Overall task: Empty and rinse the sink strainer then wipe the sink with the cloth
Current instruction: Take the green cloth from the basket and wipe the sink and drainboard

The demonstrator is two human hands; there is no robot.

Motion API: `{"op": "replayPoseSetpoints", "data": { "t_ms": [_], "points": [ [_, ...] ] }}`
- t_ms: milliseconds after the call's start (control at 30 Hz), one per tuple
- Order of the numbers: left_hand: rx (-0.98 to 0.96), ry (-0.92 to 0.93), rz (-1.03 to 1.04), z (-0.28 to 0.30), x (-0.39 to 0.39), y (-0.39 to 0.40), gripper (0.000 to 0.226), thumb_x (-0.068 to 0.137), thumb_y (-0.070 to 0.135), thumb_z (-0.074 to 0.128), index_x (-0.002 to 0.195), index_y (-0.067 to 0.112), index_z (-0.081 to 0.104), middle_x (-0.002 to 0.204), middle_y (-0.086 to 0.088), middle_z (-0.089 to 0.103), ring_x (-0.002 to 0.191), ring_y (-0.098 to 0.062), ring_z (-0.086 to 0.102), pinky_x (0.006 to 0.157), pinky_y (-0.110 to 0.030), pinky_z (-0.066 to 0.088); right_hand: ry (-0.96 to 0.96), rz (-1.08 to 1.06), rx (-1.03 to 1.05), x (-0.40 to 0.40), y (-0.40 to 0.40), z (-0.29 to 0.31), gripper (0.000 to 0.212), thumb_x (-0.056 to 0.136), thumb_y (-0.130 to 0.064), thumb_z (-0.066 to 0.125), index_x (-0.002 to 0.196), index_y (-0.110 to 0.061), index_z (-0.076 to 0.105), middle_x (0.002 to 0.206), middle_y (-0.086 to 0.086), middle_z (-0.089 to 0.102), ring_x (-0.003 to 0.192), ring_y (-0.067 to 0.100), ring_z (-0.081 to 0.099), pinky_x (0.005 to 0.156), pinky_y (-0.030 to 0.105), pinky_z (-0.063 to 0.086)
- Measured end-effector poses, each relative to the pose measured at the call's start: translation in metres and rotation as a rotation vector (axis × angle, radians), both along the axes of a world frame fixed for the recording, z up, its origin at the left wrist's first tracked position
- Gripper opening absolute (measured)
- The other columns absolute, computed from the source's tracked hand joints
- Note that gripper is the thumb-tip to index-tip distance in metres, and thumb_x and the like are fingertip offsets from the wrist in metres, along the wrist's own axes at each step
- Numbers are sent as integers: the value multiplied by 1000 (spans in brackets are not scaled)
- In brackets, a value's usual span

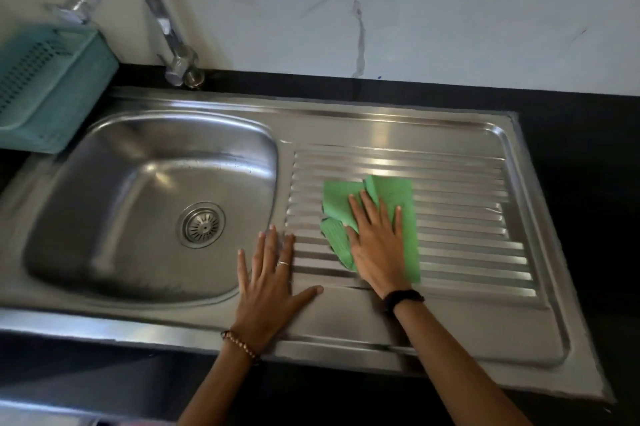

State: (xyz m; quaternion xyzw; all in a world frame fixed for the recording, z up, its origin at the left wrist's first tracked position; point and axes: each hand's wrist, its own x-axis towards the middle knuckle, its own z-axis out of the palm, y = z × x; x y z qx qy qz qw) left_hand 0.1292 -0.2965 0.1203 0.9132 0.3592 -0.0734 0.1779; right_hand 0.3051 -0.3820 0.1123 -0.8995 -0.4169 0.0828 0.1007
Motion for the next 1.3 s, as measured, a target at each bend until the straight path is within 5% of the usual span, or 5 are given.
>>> {"op": "replayPoseSetpoints", "data": {
  "t_ms": [333,667,867,1067,1300],
  "points": [
    [-7,-32,12,-15,-30,11,96,77,77,24,147,18,-2,158,-7,3,146,-20,5,118,-42,9,6,295,9,-62,110,-3,50,97,-33,38,145,-22,29,155,-1,27,146,25,13,116,54,-3],
    [-60,-64,15,-7,-30,10,91,79,73,31,146,27,-11,158,-6,-5,145,-21,10,117,-41,9,26,146,105,31,-23,3,57,88,-15,54,142,-25,37,149,-3,38,135,19,39,117,46,10],
    [18,-86,-63,2,-13,-25,91,64,85,1,135,35,-24,145,2,-32,137,-19,-24,112,-45,-15,12,-85,94,94,-128,8,53,93,-13,48,144,-22,33,153,-1,31,139,25,33,118,47,8],
    [17,-117,-119,-3,18,-79,80,82,70,29,140,33,-12,145,6,-27,145,-22,-11,116,-42,-10,47,-210,124,100,-173,9,52,95,-16,44,145,-19,31,156,1,25,143,22,26,118,48,10],
    [98,-55,155,7,-12,-59,119,51,85,-25,147,23,6,158,-7,1,146,-23,2,118,-45,1,37,-245,57,33,-122,3,53,98,-32,34,148,-21,20,159,-1,16,146,23,12,116,54,1]
  ]
}}
